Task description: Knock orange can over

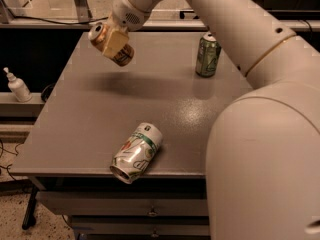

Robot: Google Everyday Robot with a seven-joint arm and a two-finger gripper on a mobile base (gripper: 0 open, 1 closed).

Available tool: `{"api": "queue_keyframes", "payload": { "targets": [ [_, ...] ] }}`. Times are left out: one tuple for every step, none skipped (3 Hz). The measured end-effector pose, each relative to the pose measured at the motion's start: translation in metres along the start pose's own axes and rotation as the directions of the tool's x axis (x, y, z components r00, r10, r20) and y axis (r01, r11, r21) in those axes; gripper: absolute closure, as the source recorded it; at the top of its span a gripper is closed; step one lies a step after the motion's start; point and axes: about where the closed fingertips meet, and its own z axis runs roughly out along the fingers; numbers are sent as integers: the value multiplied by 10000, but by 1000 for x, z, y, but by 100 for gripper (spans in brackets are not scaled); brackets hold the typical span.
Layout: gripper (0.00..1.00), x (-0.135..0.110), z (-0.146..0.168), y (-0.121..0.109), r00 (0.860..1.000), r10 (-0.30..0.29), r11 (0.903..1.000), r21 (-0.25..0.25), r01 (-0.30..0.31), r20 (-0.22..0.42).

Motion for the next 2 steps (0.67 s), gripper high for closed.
{"api": "queue_keyframes", "payload": {
  "targets": [
    [100,17,20,23,9854,-644,9959,-734,534,-1578],
    [100,37,38,44,9524,-1105,9878,-1370,737,-2843]
  ]
}}
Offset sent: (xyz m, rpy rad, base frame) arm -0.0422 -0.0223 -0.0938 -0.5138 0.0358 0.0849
